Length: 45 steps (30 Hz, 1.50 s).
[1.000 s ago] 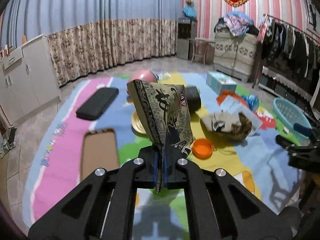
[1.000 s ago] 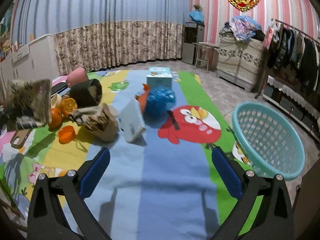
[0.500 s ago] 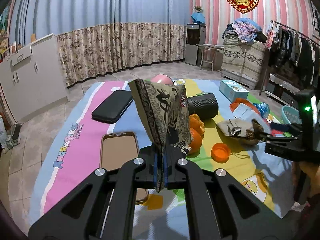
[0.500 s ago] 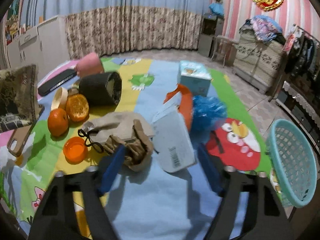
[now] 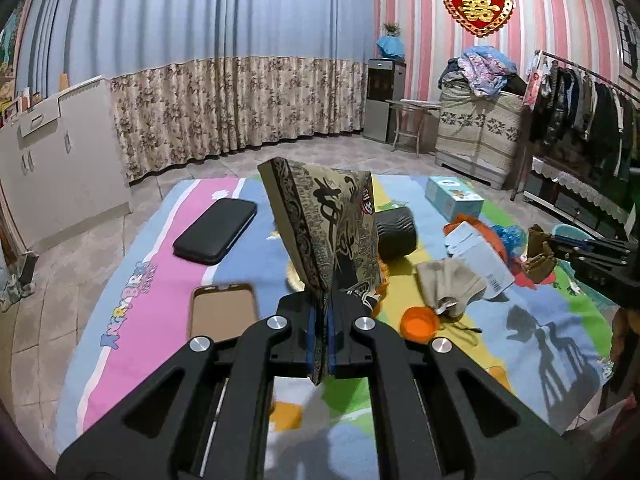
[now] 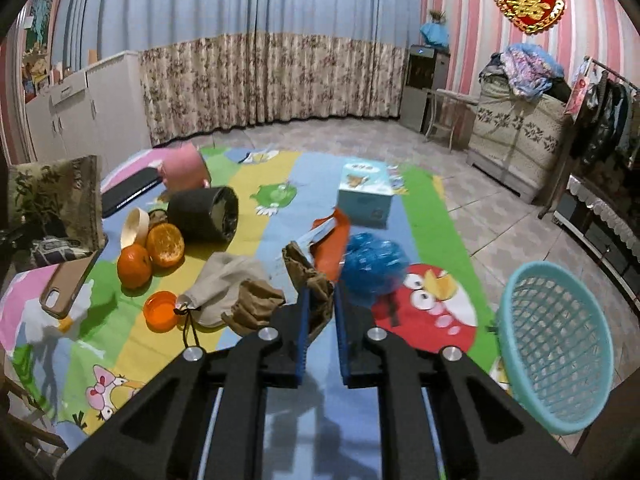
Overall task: Collect trash
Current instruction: 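Carry the bag and wrapper with both tools over the blue basket, then open the left gripper to drop the snack bag into the basket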
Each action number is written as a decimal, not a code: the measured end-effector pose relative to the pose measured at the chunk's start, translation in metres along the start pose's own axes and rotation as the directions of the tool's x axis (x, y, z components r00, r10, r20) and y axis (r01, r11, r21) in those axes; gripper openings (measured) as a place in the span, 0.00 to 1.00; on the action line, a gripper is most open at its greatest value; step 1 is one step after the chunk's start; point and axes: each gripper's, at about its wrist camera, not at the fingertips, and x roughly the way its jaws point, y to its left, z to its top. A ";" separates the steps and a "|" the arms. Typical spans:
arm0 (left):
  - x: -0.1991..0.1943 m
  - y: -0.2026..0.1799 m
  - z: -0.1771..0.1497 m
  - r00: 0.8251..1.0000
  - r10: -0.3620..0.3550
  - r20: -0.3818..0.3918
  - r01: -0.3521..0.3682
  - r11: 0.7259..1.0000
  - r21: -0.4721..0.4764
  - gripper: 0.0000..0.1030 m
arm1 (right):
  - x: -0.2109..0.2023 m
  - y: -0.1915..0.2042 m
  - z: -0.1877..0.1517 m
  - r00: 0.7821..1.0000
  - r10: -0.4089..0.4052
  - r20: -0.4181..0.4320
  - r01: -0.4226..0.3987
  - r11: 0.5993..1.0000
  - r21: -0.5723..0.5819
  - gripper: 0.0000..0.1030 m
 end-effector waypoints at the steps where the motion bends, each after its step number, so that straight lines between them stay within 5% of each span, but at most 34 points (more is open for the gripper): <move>1: 0.000 -0.005 0.003 1.000 -0.009 0.004 0.009 1.000 0.004 0.03 | -0.002 -0.005 0.000 1.000 -0.002 0.006 0.002 1.000 0.010 0.12; 17: 0.021 -0.125 0.042 0.989 -0.138 0.056 0.133 0.987 0.094 0.03 | -0.040 -0.166 -0.006 0.980 -0.177 0.094 0.147 0.953 0.266 0.12; 32: 0.066 -0.306 0.030 0.914 -0.406 -0.014 0.401 0.895 0.197 0.03 | -0.041 -0.280 -0.042 0.938 -0.347 0.011 0.316 0.866 0.388 0.12; 45: 0.117 -0.395 0.017 0.878 -0.464 -0.116 0.478 0.837 0.266 0.03 | -0.029 -0.312 -0.060 0.940 -0.340 -0.026 0.313 0.832 0.458 0.12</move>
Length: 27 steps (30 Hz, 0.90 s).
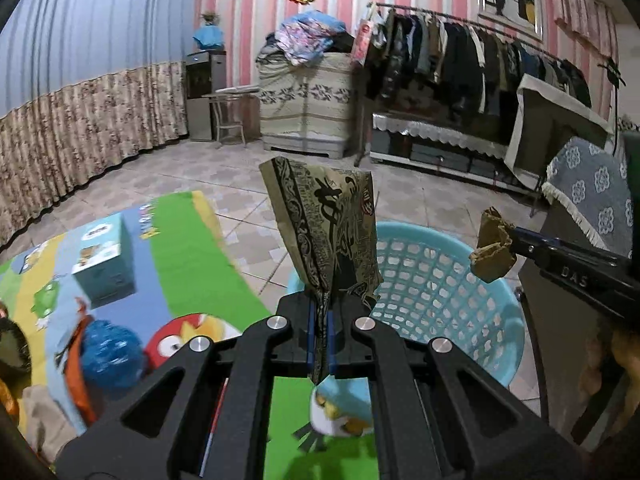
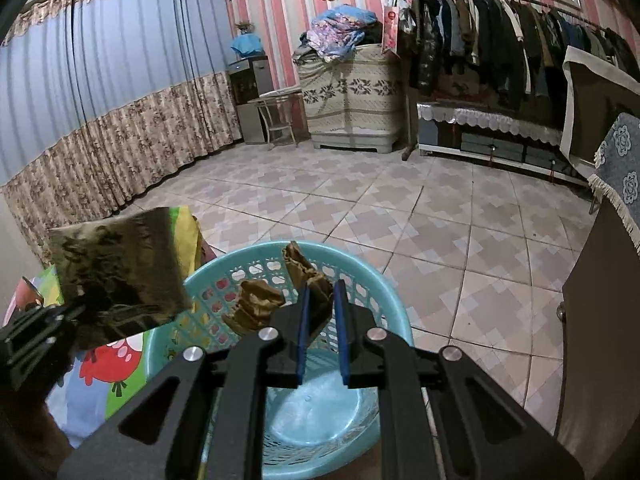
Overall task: Collect trash
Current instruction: 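Open the left gripper to drop the snack bag into the basket, then open the right gripper to drop the brown wrapper into the basket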
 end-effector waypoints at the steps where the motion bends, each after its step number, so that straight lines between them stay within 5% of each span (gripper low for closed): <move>1: 0.004 -0.002 0.001 1.000 0.000 -0.004 0.000 1.000 0.005 0.03 | 0.001 -0.002 0.000 1.000 0.000 -0.002 0.000 1.000 0.004 0.12; 8: 0.035 -0.007 0.006 0.998 0.012 -0.058 -0.010 1.000 0.030 0.14 | 0.009 -0.008 -0.002 1.000 0.004 -0.018 -0.004 1.000 0.029 0.12; 14: 0.032 -0.002 0.004 0.997 0.051 -0.056 -0.049 0.998 0.026 0.51 | 0.011 -0.009 -0.004 1.000 0.002 -0.025 -0.001 0.999 0.037 0.12; 27: -0.004 0.035 0.011 0.984 0.178 0.023 -0.177 0.983 -0.046 0.84 | 0.020 0.002 -0.011 0.999 0.014 -0.044 -0.013 1.000 0.020 0.12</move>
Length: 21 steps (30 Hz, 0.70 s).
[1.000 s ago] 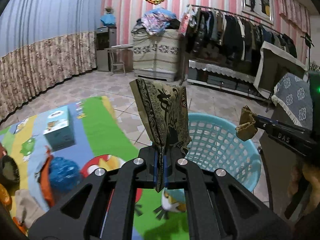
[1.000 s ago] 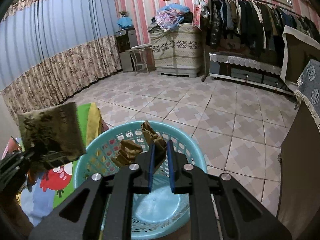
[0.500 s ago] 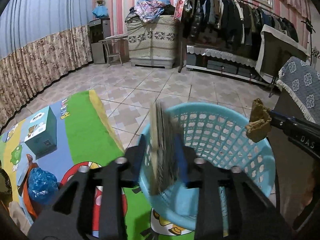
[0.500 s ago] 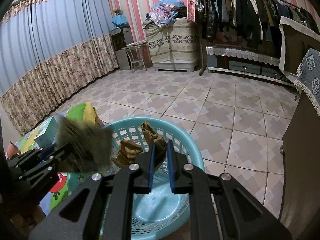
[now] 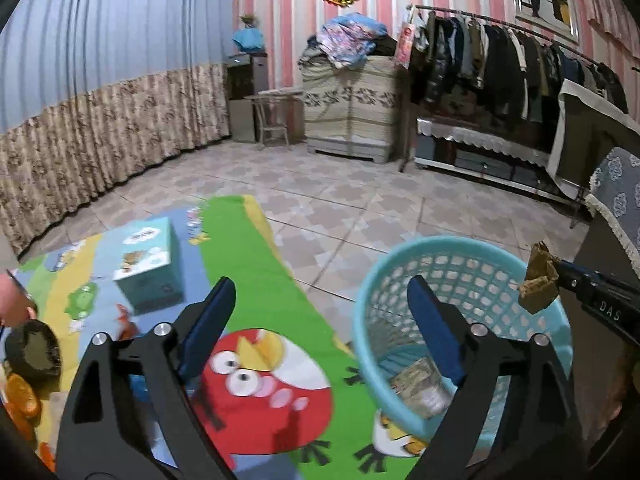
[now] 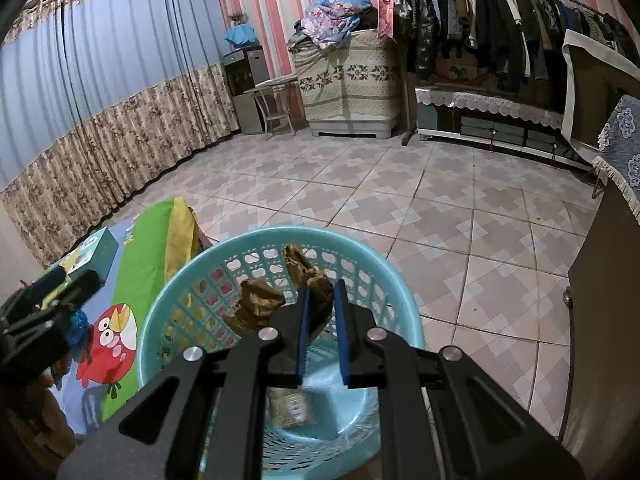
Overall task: Collect trash
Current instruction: 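Open the right gripper to drop the brown wrapper into the basket, then move the left tool back over the mat toward the peeled orange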
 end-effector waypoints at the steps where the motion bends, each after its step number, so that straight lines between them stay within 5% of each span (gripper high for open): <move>1: -0.001 0.002 0.001 1.000 0.003 0.003 -0.003 1.000 -0.002 0.85 | 0.001 0.002 -0.001 1.000 0.002 -0.002 -0.002 1.000 -0.003 0.12; 8: -0.020 0.020 -0.001 0.999 0.035 0.032 -0.034 0.999 -0.021 0.91 | 0.007 0.014 -0.002 1.000 0.012 -0.001 -0.012 1.000 -0.013 0.14; 13: -0.029 0.028 -0.005 0.998 0.056 0.035 -0.055 0.998 -0.027 0.93 | 0.010 0.011 -0.005 1.000 0.000 0.003 0.000 1.000 0.015 0.53; 21: -0.050 0.055 -0.011 0.995 0.094 0.042 -0.091 0.994 -0.066 0.95 | 0.003 0.016 -0.004 0.999 -0.028 0.023 0.027 1.000 0.014 0.77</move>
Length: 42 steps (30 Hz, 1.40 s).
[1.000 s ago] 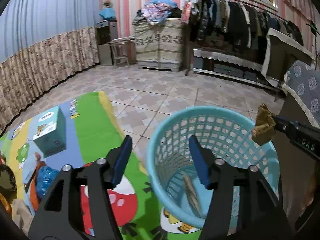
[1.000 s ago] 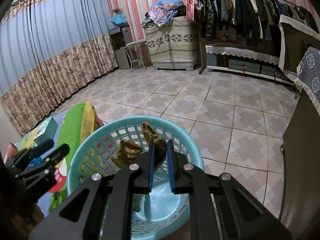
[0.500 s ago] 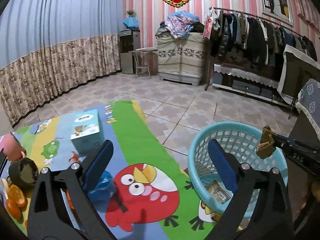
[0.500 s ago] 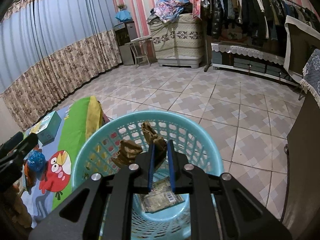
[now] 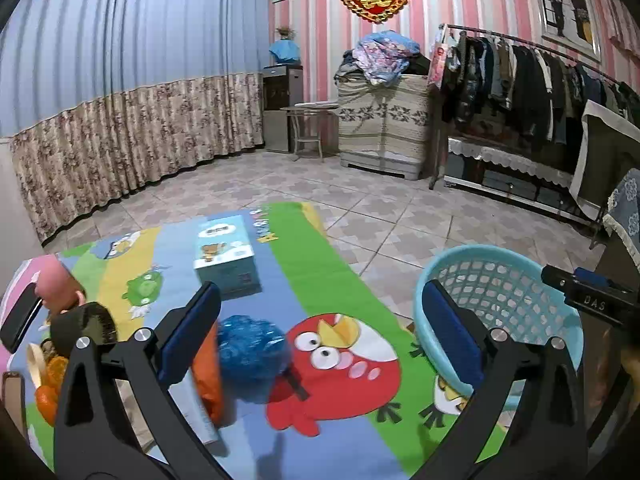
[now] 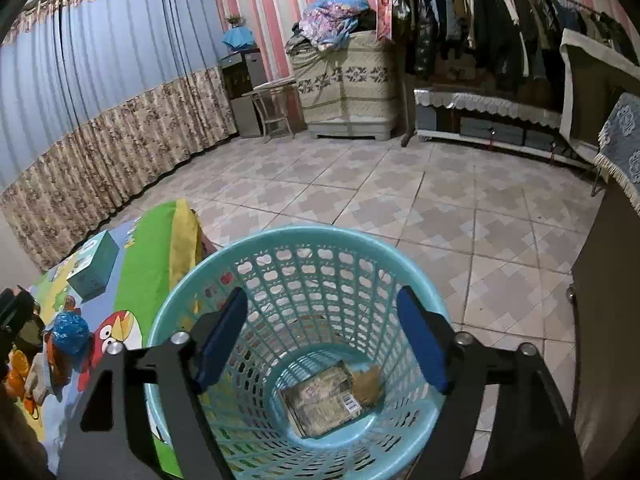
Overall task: Collect trash
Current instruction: 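Move the left tool back over the mat toward the peeled orange, then close the left gripper on the peeled orange and lift it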
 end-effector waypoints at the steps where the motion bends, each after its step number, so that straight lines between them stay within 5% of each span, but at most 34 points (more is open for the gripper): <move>1: -0.003 0.004 0.000 1.000 0.004 0.002 -0.004 1.000 -0.007 0.95 | -0.001 0.000 0.002 1.000 -0.002 0.001 0.002 1.000 0.001 0.80; 17: -0.054 0.093 -0.038 0.990 0.138 -0.028 -0.140 0.986 -0.089 0.95 | -0.033 0.076 -0.006 0.997 0.056 0.046 -0.049 0.987 -0.154 0.91; 30: -0.071 0.188 -0.082 0.949 0.285 -0.134 -0.304 0.939 -0.158 0.95 | -0.037 0.145 -0.034 0.993 0.116 -0.011 -0.113 0.943 -0.312 0.91; 42: -0.069 0.231 -0.100 0.917 0.332 -0.222 -0.370 0.915 -0.163 0.95 | -0.041 0.183 -0.051 0.990 0.138 -0.036 -0.141 0.903 -0.406 0.91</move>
